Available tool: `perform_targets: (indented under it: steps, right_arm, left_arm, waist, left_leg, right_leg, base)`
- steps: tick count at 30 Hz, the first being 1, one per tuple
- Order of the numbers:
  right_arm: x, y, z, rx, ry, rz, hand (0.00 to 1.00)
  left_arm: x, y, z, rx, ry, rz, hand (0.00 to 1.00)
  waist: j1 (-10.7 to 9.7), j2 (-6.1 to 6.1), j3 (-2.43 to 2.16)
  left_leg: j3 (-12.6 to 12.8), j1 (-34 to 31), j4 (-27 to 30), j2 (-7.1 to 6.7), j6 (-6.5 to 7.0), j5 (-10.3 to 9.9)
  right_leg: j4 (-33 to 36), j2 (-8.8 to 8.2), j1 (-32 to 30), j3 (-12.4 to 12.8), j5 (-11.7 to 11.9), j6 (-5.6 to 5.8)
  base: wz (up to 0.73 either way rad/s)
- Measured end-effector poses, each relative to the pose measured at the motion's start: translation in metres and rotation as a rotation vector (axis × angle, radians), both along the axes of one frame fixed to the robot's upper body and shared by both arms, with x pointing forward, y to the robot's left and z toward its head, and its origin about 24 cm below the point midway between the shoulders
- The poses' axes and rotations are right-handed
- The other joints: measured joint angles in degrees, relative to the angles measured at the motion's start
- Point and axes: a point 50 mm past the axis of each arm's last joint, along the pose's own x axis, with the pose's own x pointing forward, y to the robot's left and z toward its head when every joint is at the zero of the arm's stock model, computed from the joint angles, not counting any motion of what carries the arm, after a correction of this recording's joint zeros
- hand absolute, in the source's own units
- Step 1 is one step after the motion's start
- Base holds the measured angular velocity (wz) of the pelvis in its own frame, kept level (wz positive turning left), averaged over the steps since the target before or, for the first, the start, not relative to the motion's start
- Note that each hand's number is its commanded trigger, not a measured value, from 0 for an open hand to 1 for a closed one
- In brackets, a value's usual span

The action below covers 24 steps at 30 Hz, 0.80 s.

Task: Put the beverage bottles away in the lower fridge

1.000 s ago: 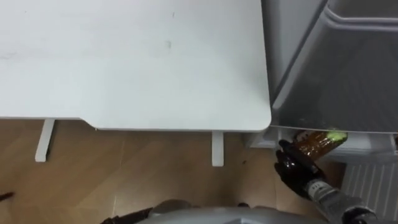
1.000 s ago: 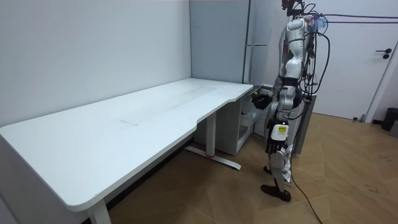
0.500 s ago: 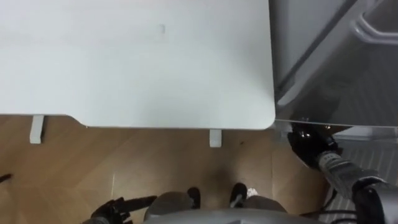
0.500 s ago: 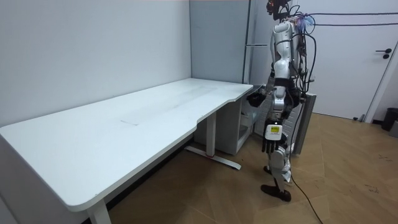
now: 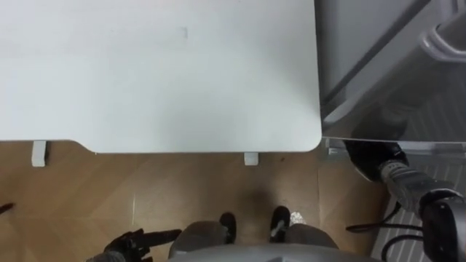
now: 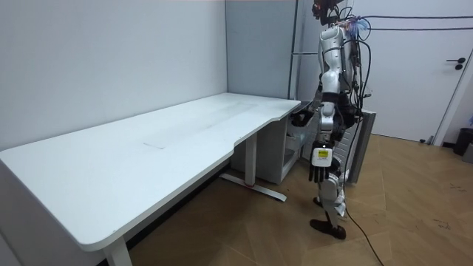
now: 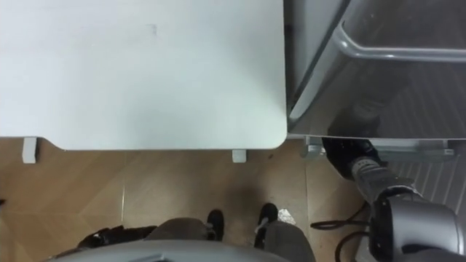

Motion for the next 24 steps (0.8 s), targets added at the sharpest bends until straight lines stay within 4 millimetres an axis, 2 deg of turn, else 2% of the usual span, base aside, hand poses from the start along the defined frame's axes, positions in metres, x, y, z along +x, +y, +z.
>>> perform_targets:
  steps: [8, 14, 24]
  right_arm:
    - [0.009, 0.0, 0.005, 0.015, -0.02, -0.026, 0.0]
    - [0.01, -0.003, 0.007, 0.008, -0.024, -0.028, 0.0]
    - [0.011, -0.003, 0.008, 0.009, -0.027, -0.028, 0.0]
  left_arm:
    - [0.004, 0.004, 0.002, 0.013, -0.019, -0.002, 0.0]
    - [0.004, 0.006, 0.002, 0.029, -0.017, 0.011, 0.0]
    - [0.004, 0.007, 0.003, 0.031, -0.024, 0.039, 0.0]
  waist:
    - [-1.3, -0.63, 0.45]
    - [-1.2, -0.65, 0.45]
    - [-1.1, -0.63, 0.36]
  left_leg:
    - [0.3, -0.2, 0.0, -0.86, 0.53, 0.3]
    - [0.6, -0.4, 0.2, -1.04, 0.79, 0.5]
    - [0.2, -0.6, 0.8, -1.02, 0.96, 0.6]
  right_leg:
    - [1.7, -0.69, -1.1, -0.1, -0.3, 0.4]
    - [2.6, -1.32, -1.7, -0.1, -0.3, 0.41]
    - [2.6, -1.36, -1.3, -0.8, -0.3, 0.41]
  base:
    - [0.0]
    - [-0.01]
    - [0.03]
